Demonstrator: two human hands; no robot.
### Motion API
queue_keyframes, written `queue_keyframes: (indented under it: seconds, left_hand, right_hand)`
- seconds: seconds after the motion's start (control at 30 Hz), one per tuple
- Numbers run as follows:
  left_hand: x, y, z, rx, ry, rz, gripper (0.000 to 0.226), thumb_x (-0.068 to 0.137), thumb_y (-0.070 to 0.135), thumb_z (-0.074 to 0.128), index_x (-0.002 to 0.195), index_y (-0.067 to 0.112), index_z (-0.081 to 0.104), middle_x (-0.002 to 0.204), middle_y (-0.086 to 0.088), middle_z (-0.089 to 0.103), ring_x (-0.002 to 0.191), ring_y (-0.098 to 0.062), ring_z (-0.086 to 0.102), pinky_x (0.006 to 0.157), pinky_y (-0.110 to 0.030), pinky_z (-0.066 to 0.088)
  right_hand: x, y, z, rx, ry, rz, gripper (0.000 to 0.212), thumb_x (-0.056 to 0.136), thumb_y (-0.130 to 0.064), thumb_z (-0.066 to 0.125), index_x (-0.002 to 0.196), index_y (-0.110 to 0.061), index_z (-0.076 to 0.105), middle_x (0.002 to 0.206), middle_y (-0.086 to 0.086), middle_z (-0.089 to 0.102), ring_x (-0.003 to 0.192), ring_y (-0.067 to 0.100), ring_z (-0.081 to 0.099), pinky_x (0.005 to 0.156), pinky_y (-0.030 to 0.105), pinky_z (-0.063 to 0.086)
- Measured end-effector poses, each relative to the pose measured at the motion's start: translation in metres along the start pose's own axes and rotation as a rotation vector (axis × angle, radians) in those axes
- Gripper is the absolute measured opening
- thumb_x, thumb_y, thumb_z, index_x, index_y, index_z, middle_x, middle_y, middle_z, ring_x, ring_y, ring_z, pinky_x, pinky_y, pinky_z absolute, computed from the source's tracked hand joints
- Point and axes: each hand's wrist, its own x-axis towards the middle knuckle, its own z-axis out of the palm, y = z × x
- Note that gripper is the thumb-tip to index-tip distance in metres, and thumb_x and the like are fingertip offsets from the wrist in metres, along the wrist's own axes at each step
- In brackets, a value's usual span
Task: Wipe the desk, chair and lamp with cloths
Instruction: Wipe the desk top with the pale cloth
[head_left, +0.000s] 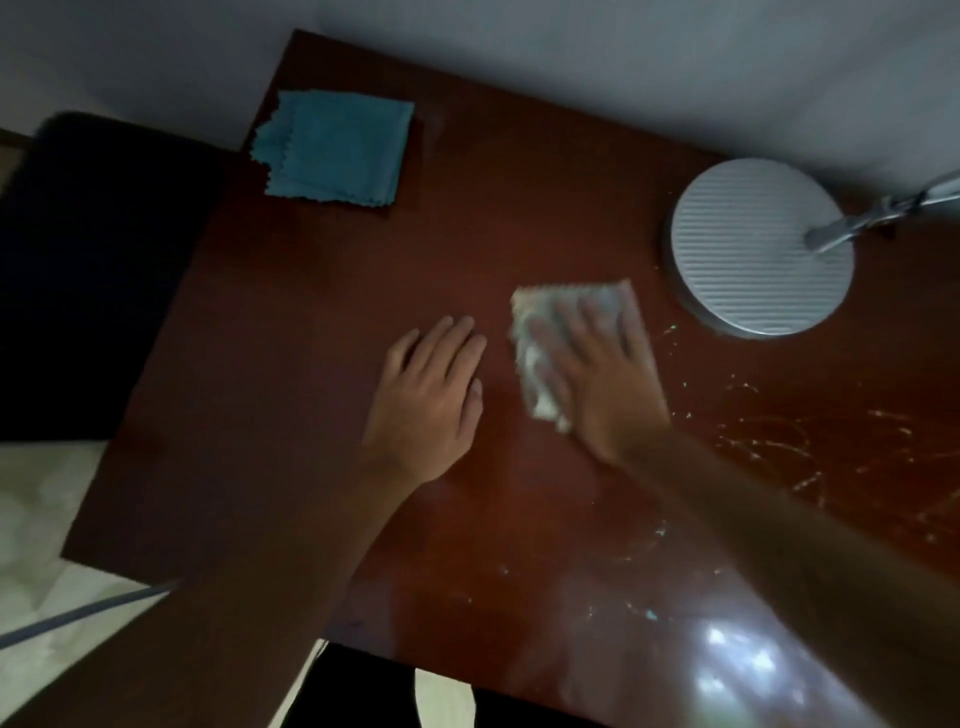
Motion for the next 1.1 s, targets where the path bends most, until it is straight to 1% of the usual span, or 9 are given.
queue_keyframes:
  seconds: [0.13,0.3,0.43,0.6,0.73,0.8,0.93,1.0,1.1]
  left_hand:
    - [-0.041,0.013,0.007,-0.024,-0.058,0.062,0.046,0.101,0.030,0.038,0.140,0.010,0.051,0.153,-0.009,0.044,0.145,-0.024,0.035,0.116,-0.050,0.027]
    - [-0.050,0.011,0.012,-0.038,-0.065,0.051,0.048,0.102,0.032,0.033,0.142,0.009,0.048,0.155,-0.008,0.041,0.147,-0.022,0.030,0.118,-0.048,0.023]
    - [-0.049,0.012,0.011,-0.062,-0.051,0.040,0.048,0.100,0.030,0.037,0.141,0.009,0.049,0.153,-0.008,0.043,0.147,-0.021,0.031,0.118,-0.046,0.024]
    - [-0.050,0.011,0.011,-0.076,-0.016,0.031,0.046,0.098,0.029,0.042,0.139,0.009,0.052,0.151,-0.007,0.046,0.145,-0.020,0.034,0.117,-0.047,0.027]
    - [-0.049,0.013,0.012,-0.097,0.040,0.044,0.045,0.097,0.026,0.045,0.137,0.008,0.055,0.148,-0.008,0.050,0.143,-0.022,0.039,0.115,-0.047,0.029]
    - [-0.048,0.012,0.012,-0.094,0.029,0.038,0.045,0.099,0.027,0.043,0.138,0.009,0.054,0.150,-0.008,0.048,0.144,-0.022,0.037,0.117,-0.046,0.026]
    - [-0.049,0.013,0.009,-0.101,-0.008,0.034,0.046,0.099,0.029,0.041,0.139,0.010,0.052,0.151,-0.007,0.046,0.144,-0.022,0.036,0.118,-0.044,0.023]
    - [-0.050,0.011,0.007,-0.115,-0.013,0.032,0.046,0.098,0.029,0.042,0.139,0.010,0.053,0.151,-0.007,0.047,0.144,-0.023,0.037,0.118,-0.044,0.024]
    - [-0.060,0.008,0.004,-0.130,-0.035,0.033,0.045,0.099,0.028,0.042,0.141,0.012,0.051,0.152,-0.006,0.045,0.144,-0.023,0.035,0.118,-0.043,0.024]
  right_hand:
    - [0.038,0.014,-0.011,0.108,0.040,0.276,0.054,0.107,-0.043,0.010,0.159,-0.030,0.006,0.167,0.008,0.011,0.153,0.032,0.003,0.122,0.056,-0.005]
    - [-0.095,-0.074,0.014,0.113,0.006,-0.061,0.054,0.107,-0.044,0.014,0.159,-0.028,0.012,0.166,0.008,0.014,0.153,0.035,0.008,0.120,0.061,0.012]
    - [-0.073,-0.047,0.009,0.072,-0.033,-0.156,0.054,0.107,-0.045,0.011,0.159,-0.029,0.011,0.166,0.007,0.011,0.153,0.034,0.007,0.121,0.059,0.010]
    - [0.010,-0.027,0.000,0.211,0.055,0.351,0.055,0.107,-0.045,0.011,0.159,-0.029,0.008,0.167,0.006,0.009,0.154,0.030,0.002,0.122,0.053,-0.001]
    - [-0.081,-0.107,0.017,0.172,0.065,0.212,0.056,0.106,-0.045,0.005,0.159,-0.027,0.009,0.167,0.008,0.008,0.154,0.033,0.003,0.122,0.057,0.003]
    - [-0.143,-0.142,0.025,0.192,0.019,0.162,0.055,0.107,-0.046,0.011,0.159,-0.027,0.015,0.166,0.006,0.014,0.153,0.032,0.008,0.122,0.057,0.010]
    - [-0.143,-0.131,0.025,0.160,0.000,0.124,0.052,0.105,-0.044,0.023,0.156,-0.031,0.024,0.162,0.006,0.029,0.150,0.033,0.022,0.120,0.058,0.019]
    - [-0.104,-0.104,0.019,0.150,0.028,0.252,0.052,0.105,-0.043,0.021,0.155,-0.030,0.021,0.162,0.008,0.027,0.150,0.034,0.021,0.120,0.059,0.016]
    - [-0.064,-0.079,0.015,0.290,0.043,0.567,0.054,0.106,-0.048,0.014,0.158,-0.033,0.011,0.167,0.002,0.010,0.154,0.027,0.003,0.123,0.054,0.003]
